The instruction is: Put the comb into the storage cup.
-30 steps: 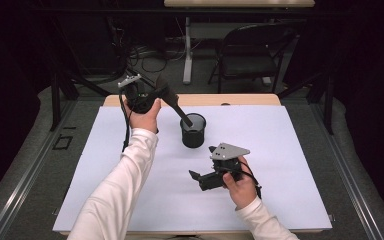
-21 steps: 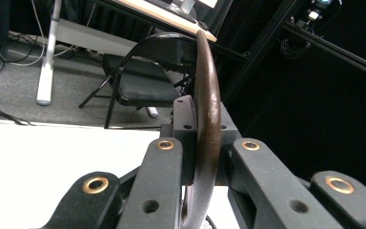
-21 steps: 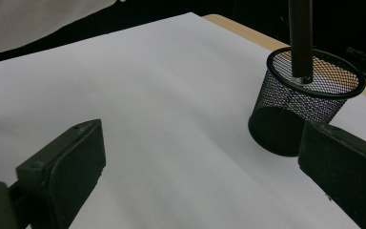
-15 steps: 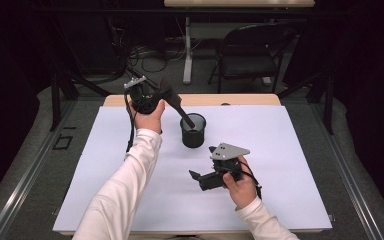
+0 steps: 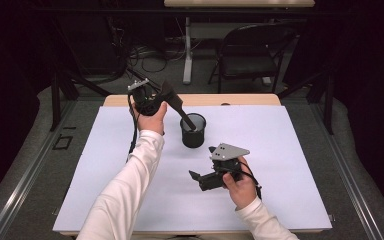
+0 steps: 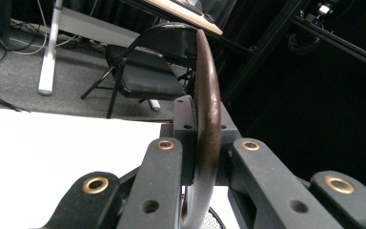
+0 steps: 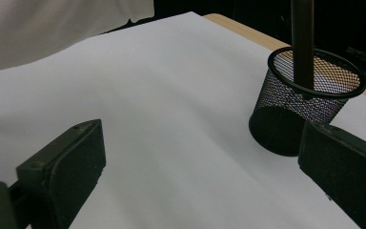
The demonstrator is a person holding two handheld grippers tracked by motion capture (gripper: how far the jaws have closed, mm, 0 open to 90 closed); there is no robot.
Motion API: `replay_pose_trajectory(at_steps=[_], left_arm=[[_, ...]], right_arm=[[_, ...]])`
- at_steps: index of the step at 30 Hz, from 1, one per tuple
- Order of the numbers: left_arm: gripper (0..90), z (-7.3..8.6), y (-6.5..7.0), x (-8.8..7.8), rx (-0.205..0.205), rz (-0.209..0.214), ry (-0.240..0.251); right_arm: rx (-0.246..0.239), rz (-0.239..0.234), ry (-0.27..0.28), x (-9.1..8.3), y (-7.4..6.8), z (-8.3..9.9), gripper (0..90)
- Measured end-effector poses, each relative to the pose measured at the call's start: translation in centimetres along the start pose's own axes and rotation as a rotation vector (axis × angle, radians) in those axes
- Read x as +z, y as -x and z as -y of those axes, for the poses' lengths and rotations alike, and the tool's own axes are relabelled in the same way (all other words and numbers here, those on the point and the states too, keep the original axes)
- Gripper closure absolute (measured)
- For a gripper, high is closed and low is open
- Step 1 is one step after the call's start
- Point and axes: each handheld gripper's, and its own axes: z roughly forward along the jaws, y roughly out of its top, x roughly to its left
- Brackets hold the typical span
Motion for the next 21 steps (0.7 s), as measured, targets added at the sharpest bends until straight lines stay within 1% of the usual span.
replay_pose_trajectory(at_steps=[6, 7, 10, 12, 21], left_arm=[[85.8, 0.4, -0.1, 0.4, -0.004, -0.005, -0.006], [85.9, 0.5, -0.1, 0.4, -0.01, -0.003, -0.005], [85.8, 0.7, -0.1, 0.6, -0.014, -0.006, -0.007], [85.8, 0.8, -0.2, 0.8, -0.009, -0.007, -0.015], [85.8, 1.6, -0.3, 1.4, -0.016, -0.005, -0.033]], right_arm=[[0.001, 0.0, -0.001, 0.0, 0.0, 0.0, 2.0], [0.003, 0.0, -0.001, 0.0, 0.0, 0.0, 2.0], [0.003, 0.002, 0.0, -0.1, 0.0, 0.0, 2.1], [0.003, 0.002, 0.001, -0.1, 0.0, 0.0, 2.1], [-0.002, 0.002, 0.0, -0.1, -0.1, 0.0, 2.1]])
